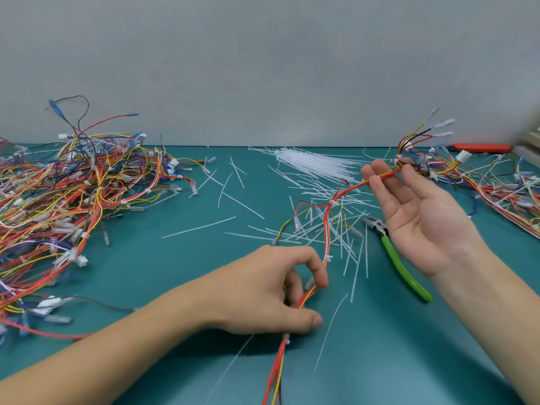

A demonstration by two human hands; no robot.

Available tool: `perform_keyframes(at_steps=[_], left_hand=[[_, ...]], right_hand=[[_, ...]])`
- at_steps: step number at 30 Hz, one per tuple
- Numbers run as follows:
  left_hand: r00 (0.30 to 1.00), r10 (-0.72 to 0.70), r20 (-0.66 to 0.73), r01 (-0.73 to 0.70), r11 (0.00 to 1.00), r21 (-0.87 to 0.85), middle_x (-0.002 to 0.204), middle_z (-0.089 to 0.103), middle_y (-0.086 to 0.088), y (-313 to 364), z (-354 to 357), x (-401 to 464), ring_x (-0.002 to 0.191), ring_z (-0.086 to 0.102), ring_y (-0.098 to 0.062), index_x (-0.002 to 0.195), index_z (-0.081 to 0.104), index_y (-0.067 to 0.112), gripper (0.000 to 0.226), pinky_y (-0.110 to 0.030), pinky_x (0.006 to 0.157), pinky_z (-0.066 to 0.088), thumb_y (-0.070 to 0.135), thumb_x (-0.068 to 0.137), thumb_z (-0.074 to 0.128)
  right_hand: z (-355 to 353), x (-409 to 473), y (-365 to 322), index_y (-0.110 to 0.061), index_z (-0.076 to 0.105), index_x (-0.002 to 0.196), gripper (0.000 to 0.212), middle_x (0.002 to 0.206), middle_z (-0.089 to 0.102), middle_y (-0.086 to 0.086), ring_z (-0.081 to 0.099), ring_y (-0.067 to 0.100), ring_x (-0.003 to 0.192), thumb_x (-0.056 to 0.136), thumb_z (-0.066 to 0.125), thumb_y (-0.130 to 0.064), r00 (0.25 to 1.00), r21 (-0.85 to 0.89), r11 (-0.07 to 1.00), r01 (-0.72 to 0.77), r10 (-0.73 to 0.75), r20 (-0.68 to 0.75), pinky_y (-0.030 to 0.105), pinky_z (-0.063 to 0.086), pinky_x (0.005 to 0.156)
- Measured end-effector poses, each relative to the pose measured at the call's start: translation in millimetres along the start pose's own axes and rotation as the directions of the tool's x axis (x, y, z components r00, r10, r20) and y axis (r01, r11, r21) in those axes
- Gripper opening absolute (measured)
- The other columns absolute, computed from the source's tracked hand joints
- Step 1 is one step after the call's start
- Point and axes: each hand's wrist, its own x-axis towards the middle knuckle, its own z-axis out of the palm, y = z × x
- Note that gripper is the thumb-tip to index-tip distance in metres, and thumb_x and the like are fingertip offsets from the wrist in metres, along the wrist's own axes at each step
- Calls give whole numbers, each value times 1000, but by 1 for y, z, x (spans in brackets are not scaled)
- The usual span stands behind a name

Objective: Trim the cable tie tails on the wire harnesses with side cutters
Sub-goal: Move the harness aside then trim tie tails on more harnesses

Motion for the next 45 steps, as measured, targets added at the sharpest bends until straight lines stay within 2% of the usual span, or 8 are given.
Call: perform_keyframes(at_steps=[6, 10, 16, 21, 25, 32, 39, 45], left_hand=[[993, -63, -97, -19, 739, -673, 57, 64, -6, -6, -17, 4, 31, 44, -9, 97, 77, 20, 11, -14, 34, 27, 27, 88, 76], [998, 19, -68, -67, 534, -843, 55, 55, 5, -5, -24, 2, 36, 41, -2, 95, 78, 19, 26, -11, 35, 29, 41, 82, 83], [992, -76, -101, -72, 315, -946, 86, 77, -2, -3, -27, 9, 66, 70, -14, 106, 81, 12, 58, -22, 47, 50, 45, 60, 96], [986, -94, -140, -107, 296, -949, 124, 74, -7, -5, -28, 9, 95, 76, -16, 117, 78, 16, 41, -23, 60, 59, 39, 83, 82], [962, -125, -241, -175, 395, -902, 131, 71, -9, -2, -23, 10, 91, 77, -14, 110, 80, 27, 27, -21, 60, 58, 34, 87, 69], [942, -143, -304, -217, 434, -875, 122, 75, -9, -5, -21, 12, 77, 77, -14, 101, 82, 25, 19, -24, 63, 61, 30, 86, 72], [946, -196, -259, -189, 317, -929, 111, 78, -10, -9, -24, 13, 61, 71, -12, 104, 82, 14, 21, -27, 68, 60, 17, 87, 71], [951, -237, -198, -99, 374, -922, 78, 72, -12, -11, -31, 10, 43, 59, -23, 117, 77, 11, 49, -31, 57, 56, 7, 71, 62]], right_hand=[[-2, 0, 5, -14, 60, 104, 9, 101, 77, 17, 75, 33, 107, 106, 52, -11, 997, -198, 979, 39, -26, 66, 26, 61, 78], [-1, -6, 17, -12, 59, 110, 8, 102, 76, 19, 75, 35, 103, 105, 54, -9, 991, -301, 953, 29, 13, 136, 28, 62, 78], [2, -15, 27, -13, 61, 111, 9, 102, 76, 19, 76, 33, 102, 104, 56, -10, 974, -441, 896, 57, 48, 223, 31, 61, 86], [2, -16, 25, -12, 61, 113, 10, 103, 76, 18, 75, 34, 105, 105, 56, -11, 972, -451, 890, 67, 44, 230, 32, 61, 87], [3, -17, 26, -12, 62, 113, 11, 102, 76, 18, 75, 35, 104, 105, 55, -10, 969, -452, 889, 76, 41, 243, 31, 61, 86], [4, -18, 27, -12, 63, 114, 12, 102, 76, 19, 75, 34, 104, 103, 57, -12, 964, -461, 883, 89, 40, 263, 32, 61, 86], [4, -20, 32, -14, 65, 114, 20, 105, 77, 19, 74, 34, 107, 95, 63, -18, 951, -450, 885, 117, 31, 308, 36, 61, 92], [5, -20, 27, -12, 65, 112, 21, 106, 75, 21, 73, 37, 109, 92, 62, -17, 934, -377, 921, 96, 47, 353, 38, 61, 93]])
